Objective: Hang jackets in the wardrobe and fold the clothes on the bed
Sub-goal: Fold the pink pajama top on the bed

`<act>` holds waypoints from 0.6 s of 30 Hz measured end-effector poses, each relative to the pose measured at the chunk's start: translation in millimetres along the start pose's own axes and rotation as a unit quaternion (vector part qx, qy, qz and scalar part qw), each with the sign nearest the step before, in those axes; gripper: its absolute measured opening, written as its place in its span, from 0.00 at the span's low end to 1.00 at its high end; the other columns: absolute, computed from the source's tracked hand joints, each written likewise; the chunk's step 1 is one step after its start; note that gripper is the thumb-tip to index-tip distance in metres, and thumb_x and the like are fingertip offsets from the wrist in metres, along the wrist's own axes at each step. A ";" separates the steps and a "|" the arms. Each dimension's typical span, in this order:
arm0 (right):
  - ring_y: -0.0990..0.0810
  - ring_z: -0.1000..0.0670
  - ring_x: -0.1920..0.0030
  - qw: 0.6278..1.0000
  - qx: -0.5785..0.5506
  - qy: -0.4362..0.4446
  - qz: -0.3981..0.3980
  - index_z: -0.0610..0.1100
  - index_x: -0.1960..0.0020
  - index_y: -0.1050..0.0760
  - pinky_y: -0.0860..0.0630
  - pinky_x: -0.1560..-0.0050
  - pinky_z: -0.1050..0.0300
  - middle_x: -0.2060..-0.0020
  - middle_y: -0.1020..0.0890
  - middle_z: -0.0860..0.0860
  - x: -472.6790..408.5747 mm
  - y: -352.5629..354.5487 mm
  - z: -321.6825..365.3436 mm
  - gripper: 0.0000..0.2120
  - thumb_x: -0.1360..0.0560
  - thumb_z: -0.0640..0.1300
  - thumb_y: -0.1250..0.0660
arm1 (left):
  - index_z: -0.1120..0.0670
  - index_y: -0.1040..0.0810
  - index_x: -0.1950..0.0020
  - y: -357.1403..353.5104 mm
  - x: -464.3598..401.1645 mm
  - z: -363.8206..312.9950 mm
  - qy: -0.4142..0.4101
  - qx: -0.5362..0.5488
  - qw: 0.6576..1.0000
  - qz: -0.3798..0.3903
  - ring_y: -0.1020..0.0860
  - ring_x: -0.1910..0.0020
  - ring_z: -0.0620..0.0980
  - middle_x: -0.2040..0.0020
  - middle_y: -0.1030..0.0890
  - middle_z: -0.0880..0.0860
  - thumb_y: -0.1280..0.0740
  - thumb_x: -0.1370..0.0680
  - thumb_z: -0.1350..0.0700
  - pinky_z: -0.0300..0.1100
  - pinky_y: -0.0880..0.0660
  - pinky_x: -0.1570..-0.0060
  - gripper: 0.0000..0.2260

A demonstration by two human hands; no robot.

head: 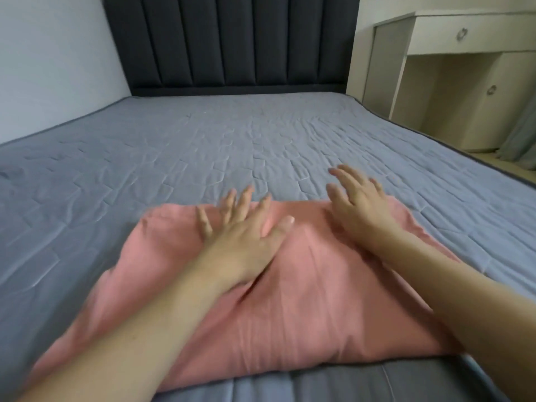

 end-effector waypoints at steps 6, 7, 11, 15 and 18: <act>0.52 0.51 0.22 0.970 0.114 0.009 0.216 0.53 0.21 0.50 0.58 0.24 0.46 0.21 0.48 0.53 30.8 -55.3 -11.1 0.32 0.22 0.64 0.62 | 0.34 0.60 0.23 -30.4 8.0 13.5 -0.014 -0.068 0.995 0.073 0.61 0.22 0.45 0.20 0.58 0.42 0.60 0.23 0.29 0.67 0.67 0.30 0.29; 0.53 0.50 0.22 0.967 0.132 0.002 0.217 0.54 0.21 0.51 0.58 0.24 0.45 0.21 0.49 0.52 29.5 -53.7 -14.2 0.34 0.24 0.66 0.64 | 0.35 0.61 0.23 -28.0 7.7 21.3 -0.005 -0.073 0.994 0.083 0.61 0.22 0.44 0.20 0.59 0.42 0.60 0.23 0.30 0.67 0.67 0.30 0.29; 0.58 0.48 0.22 0.959 0.172 -0.055 0.218 0.54 0.21 0.56 0.64 0.24 0.44 0.21 0.55 0.50 35.6 -40.9 -29.3 0.34 0.23 0.67 0.64 | 0.38 0.59 0.21 -16.2 21.8 70.7 0.064 -0.061 0.993 0.077 0.65 0.23 0.42 0.20 0.62 0.43 0.60 0.24 0.30 0.66 0.67 0.30 0.32; 0.59 0.49 0.22 0.957 0.169 -0.106 0.210 0.54 0.21 0.56 0.65 0.25 0.41 0.21 0.56 0.51 45.6 -26.7 -44.0 0.35 0.23 0.69 0.61 | 0.38 0.63 0.22 -3.1 43.1 121.2 0.137 -0.069 0.985 0.073 0.66 0.23 0.45 0.22 0.66 0.43 0.61 0.24 0.29 0.67 0.63 0.29 0.33; 0.57 0.46 0.21 0.932 0.224 -0.126 0.253 0.49 0.21 0.52 0.63 0.26 0.36 0.21 0.53 0.48 42.6 -24.6 -43.3 0.33 0.21 0.63 0.58 | 0.39 0.61 0.21 10.0 60.2 138.0 0.197 0.009 0.980 0.039 0.58 0.21 0.55 0.19 0.60 0.50 0.53 0.24 0.28 0.58 0.56 0.25 0.36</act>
Point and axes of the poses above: each hand's wrist, its own x-axis away from the middle knuckle, its own y-axis out of the back of the hand, z = x × y, the point moved 7 cm from there along -x, towards the middle knuckle
